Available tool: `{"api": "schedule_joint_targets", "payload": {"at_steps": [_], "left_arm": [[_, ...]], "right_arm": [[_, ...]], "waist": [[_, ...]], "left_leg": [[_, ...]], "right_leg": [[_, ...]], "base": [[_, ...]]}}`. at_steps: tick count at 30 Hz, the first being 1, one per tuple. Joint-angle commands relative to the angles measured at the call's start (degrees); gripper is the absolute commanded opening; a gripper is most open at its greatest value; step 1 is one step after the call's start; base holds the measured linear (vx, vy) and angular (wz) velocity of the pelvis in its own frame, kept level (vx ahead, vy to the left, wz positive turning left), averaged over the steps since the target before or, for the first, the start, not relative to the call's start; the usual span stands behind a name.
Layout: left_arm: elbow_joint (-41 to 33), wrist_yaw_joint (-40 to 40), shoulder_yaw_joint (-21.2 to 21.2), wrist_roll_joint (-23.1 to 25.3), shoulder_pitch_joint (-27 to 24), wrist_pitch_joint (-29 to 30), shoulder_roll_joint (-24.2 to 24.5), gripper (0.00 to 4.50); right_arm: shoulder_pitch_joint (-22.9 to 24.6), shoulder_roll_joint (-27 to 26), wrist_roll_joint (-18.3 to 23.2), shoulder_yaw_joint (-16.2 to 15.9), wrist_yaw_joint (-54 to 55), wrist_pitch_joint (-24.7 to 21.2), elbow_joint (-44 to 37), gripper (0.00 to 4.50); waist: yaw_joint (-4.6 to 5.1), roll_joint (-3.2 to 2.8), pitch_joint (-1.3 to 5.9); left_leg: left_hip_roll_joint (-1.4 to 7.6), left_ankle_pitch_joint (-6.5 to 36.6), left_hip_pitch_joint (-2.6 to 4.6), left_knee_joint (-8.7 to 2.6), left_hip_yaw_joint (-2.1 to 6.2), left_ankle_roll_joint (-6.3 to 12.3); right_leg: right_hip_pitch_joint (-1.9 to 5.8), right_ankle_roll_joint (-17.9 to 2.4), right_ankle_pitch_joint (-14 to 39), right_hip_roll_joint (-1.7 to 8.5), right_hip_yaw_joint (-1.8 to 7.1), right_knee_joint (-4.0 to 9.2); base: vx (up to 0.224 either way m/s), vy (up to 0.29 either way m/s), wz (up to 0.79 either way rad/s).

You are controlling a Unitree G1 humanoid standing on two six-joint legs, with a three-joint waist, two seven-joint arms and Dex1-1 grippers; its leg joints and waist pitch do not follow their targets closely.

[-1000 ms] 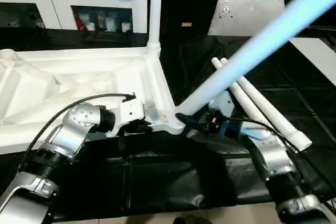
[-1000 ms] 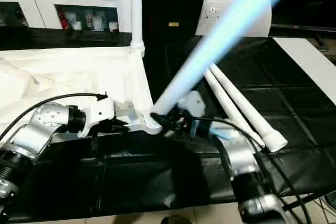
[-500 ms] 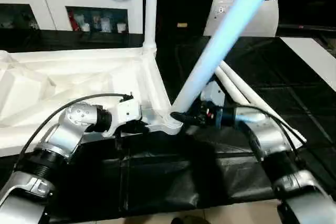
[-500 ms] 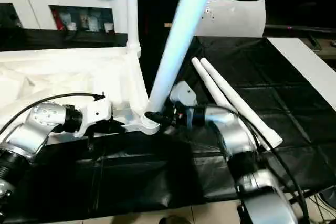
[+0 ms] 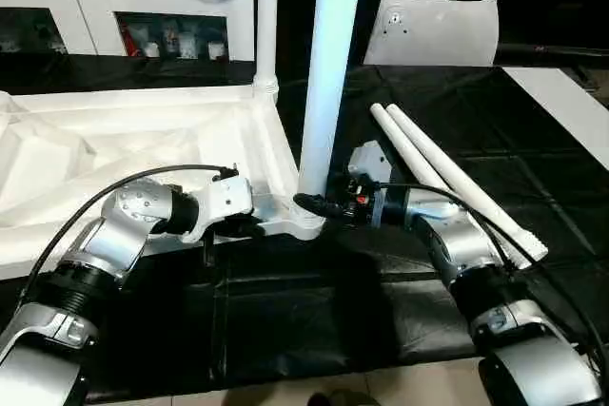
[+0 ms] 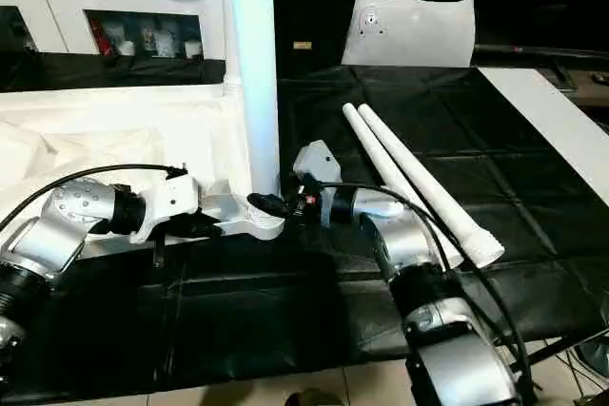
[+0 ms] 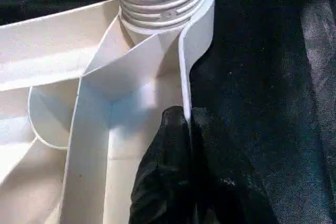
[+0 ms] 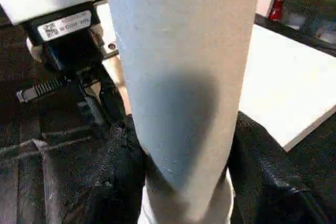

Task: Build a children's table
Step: Insert table leg to table base

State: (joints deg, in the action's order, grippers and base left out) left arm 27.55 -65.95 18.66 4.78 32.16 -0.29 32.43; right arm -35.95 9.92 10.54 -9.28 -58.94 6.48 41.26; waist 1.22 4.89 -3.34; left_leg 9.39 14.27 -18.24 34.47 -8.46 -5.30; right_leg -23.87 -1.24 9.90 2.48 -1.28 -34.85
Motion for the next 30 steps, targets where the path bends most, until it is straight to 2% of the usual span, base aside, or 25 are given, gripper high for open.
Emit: {"api": "schedule_joint_targets", "payload": {"at_steps": [1,2,4,5,6,7,8,9,11,13,17,20,23,26,27,28,30], "left_arm": [[-0.7,-0.2,1.4,0.3,-0.5,-1.5,-1.0,0.0],[-0.7,-0.2,1.4,0.3,-0.5,-1.5,-1.0,0.0],[-0.5,2.0,0.0,-0.2,-0.6,-2.4,-1.6,0.0],[-0.5,2.0,0.0,-0.2,-0.6,-2.4,-1.6,0.0],[-0.5,2.1,-0.6,-0.8,-0.7,-2.0,-1.8,0.45],[-0.7,1.9,-1.3,-1.6,-0.7,-1.9,-1.9,0.45],[-0.7,1.9,-1.3,-1.6,-0.7,-1.9,-1.9,0.57],[-1.4,0.5,-1.9,-2.7,-1.0,-2.2,-1.3,0.64],[-1.7,0.1,-2.1,-2.9,-1.1,-2.4,-1.0,0.77],[-1.8,0.0,-2.4,-3.1,-1.3,-2.9,-0.6,0.97],[-2.0,-0.1,-2.8,-3.2,-1.6,-3.6,-0.1,1.28],[-2.3,-0.2,-2.9,-3.3,-1.9,-3.7,0.0,1.42],[-2.6,0.5,-3.4,-3.5,-2.3,-3.6,-0.1,1.79],[-3.3,1.0,-3.6,-3.9,-3.1,-3.3,-0.3,1.84],[-3.6,1.2,-3.8,-4.1,-3.3,-3.1,-0.5,2.14],[-3.8,1.4,-4.0,-4.3,-3.4,-3.0,-0.6,2.14],[-4.3,1.7,-4.5,-5.0,-3.7,-2.3,-1.0,2.24]], "right_arm": [[0.9,-0.5,1.9,2.2,2.8,-4.6,2.3,1.88],[0.9,-0.5,1.9,2.2,2.8,-4.6,2.3,1.88],[0.6,-0.6,5.0,5.1,3.2,-5.2,0.6,1.88],[0.6,-0.6,5.0,5.1,3.2,-5.2,0.6,1.88],[0.5,-0.7,6.1,6.3,3.5,-5.2,0.0,1.88],[0.3,-0.9,7.4,7.7,4.3,-5.1,-0.2,1.88],[0.3,-0.9,7.4,7.7,4.3,-5.1,-0.2,1.88],[-0.4,-1.4,10.2,10.8,5.6,-5.7,-1.0,1.88],[-0.7,-1.5,10.9,11.6,5.8,-6.0,-1.4,1.88],[-1.1,-1.5,11.3,12.3,6.1,-6.0,-2.1,1.88],[-2.0,-1.7,12.8,13.8,6.5,-7.0,-3.2,1.88],[-2.4,-2.0,13.6,14.5,6.7,-8.0,-3.5,1.88],[-2.1,-2.3,13.8,15.0,7.0,-8.8,-3.5,1.88],[-0.5,-2.5,12.3,14.4,8.3,-8.3,-3.2,1.88],[-0.1,-2.7,11.6,14.4,9.2,-7.2,-3.2,1.88],[0.2,-2.9,11.2,14.4,9.8,-6.5,-3.1,1.88],[2.1,-2.6,5.6,11.8,12.2,-0.4,-3.1,1.88]], "waist": [[-0.32,-1.3,1.81],[-0.31,-1.33,2.0],[-0.43,-1.34,2.23],[-0.55,-1.33,2.48],[-0.56,-1.33,2.59],[-0.68,-1.35,2.95],[-0.72,-1.35,3.2],[-0.82,-1.42,3.4],[-0.93,-1.42,3.55],[-1.05,-1.48,3.38],[-1.61,-1.46,3.35],[-1.75,-1.51,3.32],[-1.9,-1.52,3.32],[-2.05,-1.36,3.4],[-2.07,-1.38,3.42],[-2.13,-1.44,3.46],[-2.17,-1.39,3.5]], "left_leg": [[3.53,14.7,-1.16,-5.4,1.06,2.44],[3.53,14.1,-1.2,-5.35,1.01,2.48],[3.54,12.4,-1.37,-5.22,0.86,2.67],[3.51,10.7,-1.3,-5.06,0.68,2.91],[3.43,8.8,-1.51,-4.92,0.52,3.23],[3.38,7.5,-1.5,-4.76,0.45,3.43],[3.34,4.7,-1.7,-4.5,0.34,3.85],[3.29,3.1,-1.8,-4.39,0.3,4.12],[3.31,0.0,-1.92,-4.17,0.05,5.46],[3.32,0.6,-1.77,-4.19,-0.1,5.84],[3.46,3.0,-1.63,-4.3,-0.14,4.17],[3.49,3.2,-1.54,-4.38,-0.09,3.25],[3.51,3.7,-1.58,-4.36,-0.16,2.77],[3.46,3.1,-1.7,-4.32,-0.1,2.53],[3.44,2.9,-1.73,-4.29,-0.11,2.54],[3.52,2.7,-1.64,-4.28,-0.14,2.47],[3.45,2.4,-1.67,-4.26,-0.16,2.11]], "right_leg": [[2.11,-10.3,28.0,5.18,2.97,5.25],[2.27,-10.8,26.5,5.15,3.0,5.13],[2.47,-11.9,23.4,5.17,3.02,4.85],[2.57,-12.7,20.6,5.15,2.98,4.65],[2.76,-13.6,17.5,5.07,2.97,4.35],[3.01,-14.0,16.0,5.17,2.91,4.19],[3.15,-14.9,11.6,5.11,2.89,3.73],[3.34,-15.4,9.2,5.11,2.83,3.48],[3.39,-17.3,2.3,4.95,2.62,2.84],[3.32,-17.7,2.8,5.04,2.48,3.03],[3.33,-16.3,7.7,5.07,2.37,3.36],[3.26,-15.6,8.5,5.05,2.3,3.34],[3.35,-15.2,9.2,5.11,2.24,3.42],[3.45,-14.6,10.0,5.17,2.19,3.37],[3.46,-14.6,9.7,5.17,2.19,3.34],[3.33,-14.6,9.2,5.22,2.16,3.31],[3.34,-14.6,8.6,5.1,2.1,3.18]], "base": [[0.0,0.0,0.0],[0.0,0.0,0.0],[0.0,0.0,0.0],[0.0,0.0,0.0],[0.0,0.0,0.0],[0.0,0.0,0.0],[0.0,0.0,0.0],[0.0,0.0,0.0],[0.0,0.0,0.0],[0.0,0.0,0.0],[0.0,0.0,0.0],[0.0,0.0,0.0],[0.0,0.0,0.0],[0.0,0.0,0.0],[0.0,0.0,0.0],[0.0,0.0,0.0],[0.0,0.0,0.0]]}}
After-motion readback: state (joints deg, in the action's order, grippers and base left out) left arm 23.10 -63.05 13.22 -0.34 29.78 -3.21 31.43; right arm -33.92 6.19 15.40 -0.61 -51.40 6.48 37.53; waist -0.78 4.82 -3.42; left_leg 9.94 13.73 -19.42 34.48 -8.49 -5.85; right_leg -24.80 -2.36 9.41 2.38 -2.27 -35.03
